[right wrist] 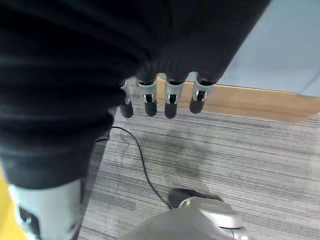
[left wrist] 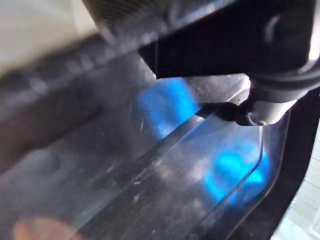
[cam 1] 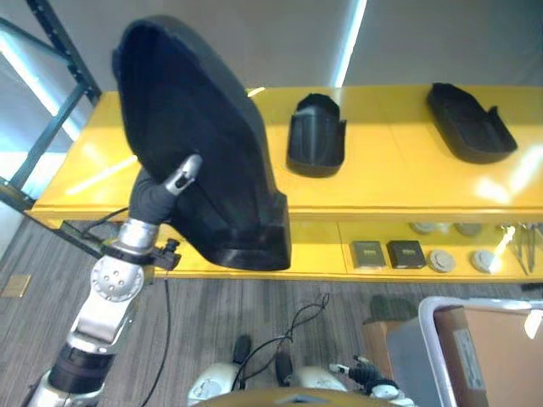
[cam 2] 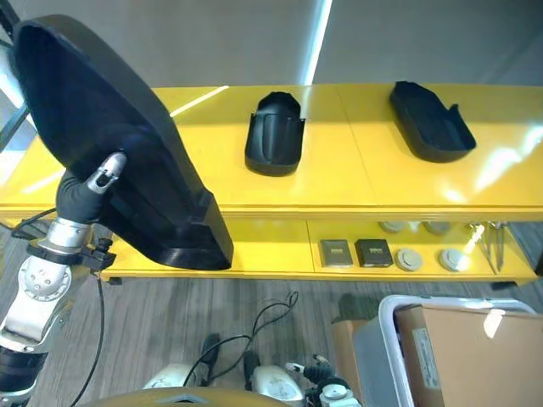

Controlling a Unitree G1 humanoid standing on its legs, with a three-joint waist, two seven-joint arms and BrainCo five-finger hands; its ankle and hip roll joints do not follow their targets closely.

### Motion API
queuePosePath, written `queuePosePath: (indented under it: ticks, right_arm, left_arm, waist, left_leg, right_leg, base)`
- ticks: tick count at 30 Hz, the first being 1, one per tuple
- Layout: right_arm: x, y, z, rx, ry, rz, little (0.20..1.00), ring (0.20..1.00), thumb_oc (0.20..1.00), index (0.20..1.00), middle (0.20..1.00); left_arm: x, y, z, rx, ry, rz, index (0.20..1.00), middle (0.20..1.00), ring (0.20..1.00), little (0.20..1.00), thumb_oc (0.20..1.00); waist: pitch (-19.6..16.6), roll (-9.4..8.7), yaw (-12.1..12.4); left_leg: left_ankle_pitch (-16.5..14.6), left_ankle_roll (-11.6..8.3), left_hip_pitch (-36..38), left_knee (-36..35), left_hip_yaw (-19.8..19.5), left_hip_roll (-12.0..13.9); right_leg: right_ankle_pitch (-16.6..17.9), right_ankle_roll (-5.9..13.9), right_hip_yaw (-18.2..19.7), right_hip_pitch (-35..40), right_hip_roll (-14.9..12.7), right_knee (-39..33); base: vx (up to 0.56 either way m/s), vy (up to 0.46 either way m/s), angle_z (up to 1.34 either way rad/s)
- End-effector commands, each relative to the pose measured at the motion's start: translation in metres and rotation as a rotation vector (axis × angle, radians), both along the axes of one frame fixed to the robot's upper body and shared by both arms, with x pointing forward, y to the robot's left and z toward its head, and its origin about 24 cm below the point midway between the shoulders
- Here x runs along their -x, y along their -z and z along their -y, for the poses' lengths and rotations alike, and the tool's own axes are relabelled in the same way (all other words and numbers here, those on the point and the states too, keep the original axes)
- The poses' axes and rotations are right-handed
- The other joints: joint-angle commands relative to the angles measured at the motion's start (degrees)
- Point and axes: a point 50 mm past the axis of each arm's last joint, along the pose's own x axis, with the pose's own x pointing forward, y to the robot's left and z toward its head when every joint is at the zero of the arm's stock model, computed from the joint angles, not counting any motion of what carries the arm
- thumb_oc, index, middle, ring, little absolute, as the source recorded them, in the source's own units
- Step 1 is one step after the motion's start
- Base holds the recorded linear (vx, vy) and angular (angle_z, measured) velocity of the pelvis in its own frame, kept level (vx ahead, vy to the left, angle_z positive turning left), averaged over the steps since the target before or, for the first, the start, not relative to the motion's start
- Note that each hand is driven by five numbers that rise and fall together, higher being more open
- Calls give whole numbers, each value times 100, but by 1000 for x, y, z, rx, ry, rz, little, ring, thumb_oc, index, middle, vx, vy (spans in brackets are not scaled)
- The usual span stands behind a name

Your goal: Move parts from the plastic box to the shelf.

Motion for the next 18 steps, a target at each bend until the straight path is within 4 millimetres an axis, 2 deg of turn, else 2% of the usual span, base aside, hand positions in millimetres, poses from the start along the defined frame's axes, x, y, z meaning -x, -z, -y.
queuePosePath:
  ticks: [1,2,4,7,9,13,15,16,17,18]
  right_arm:
    - [9,2,5,29,38,-17,1000,1000,1000,1000,1000]
    - [12,1,11,48,66,-29,1000,1000,1000,1000,1000]
    - [16,2,13,52,100,-34,1000,1000,1000,1000,1000]
    - [28,3,18,59,159,-58,1000,1000,1000,1000,1000]
    - [34,4,21,80,132,-90,1000,1000,1000,1000,1000]
    - [30,3,25,125,99,-99,1000,1000,1000,1000,1000]
    - [33,3,28,141,115,-118,1000,1000,1000,1000,1000]
    - [36,4,27,148,129,-134,1000,1000,1000,1000,1000]
    - [36,4,27,148,130,-134,1000,1000,1000,1000,1000]
    - [34,4,25,143,159,-123,1000,1000,1000,1000,1000]
  left_arm:
    - [2,-35,1,74,14,199,200,200,200,200,200]
    - [3,-36,1,59,19,203,200,200,200,200,200]
    - [1,-35,-2,45,2,196,200,200,200,200,200]
    - [-3,-36,-10,6,-59,198,200,200,200,200,200]
    - [-5,-39,-15,-39,-97,212,200,200,200,200,200]
    - [-7,-44,-28,-103,-187,234,200,200,200,200,200]
    - [-6,-45,-32,-136,-216,243,200,200,200,200,200]
    - [-10,-41,-33,-170,-229,217,200,200,200,200,200]
    - [-10,-41,-33,-170,-229,218,200,200,200,200,200]
    - [-10,-41,-36,-183,-239,217,200,200,200,200,200]
  waist:
    - [-122,-198,-241]
    - [-91,-210,-257]
    - [-68,-246,-273]
    - [-96,-240,-278]
    - [-115,-207,-221]
    - [-123,-69,-82]
    - [-175,-71,-86]
    - [-197,-139,-166]
    - [-194,-158,-145]
    - [-166,-181,-177]
  left_leg:
    - [-813,64,10,255,83,-127]
    - [-838,-9,-53,321,202,43]
    - [-772,-107,-133,355,322,364]
    - [-416,-285,-324,68,491,957]
    - [-294,-412,-411,-179,544,1184]
    - [-184,-558,-371,-259,214,1236]
    - [-360,-474,-317,-115,216,1092]
    - [-589,-327,-235,50,373,866]
    - [-606,-313,-239,77,396,846]
    - [-694,-220,-180,149,554,750]
  right_leg:
    - [-94,567,-421,-179,-627,-174]
    - [-146,564,-607,-167,-721,-118]
    - [-124,588,-750,-82,-848,-164]
    - [-80,672,-898,24,-1012,-318]
    - [-72,735,-906,136,-1090,-460]
    - [-21,853,-630,393,-1243,-624]
    - [28,1011,-497,490,-1490,-584]
    - [311,1132,-438,429,-1776,-315]
    - [308,1145,-414,420,-1797,-307]
    - [537,1205,-351,294,-1908,-166]
  base:
    - [-66,63,94]
    - [0,25,125]
    - [-2,74,89]
    - [26,158,37]
    - [107,217,28]
    - [161,334,-8]
    - [240,539,-73]
    - [219,477,-65]
    - [155,427,-34]
    - [57,372,-15]
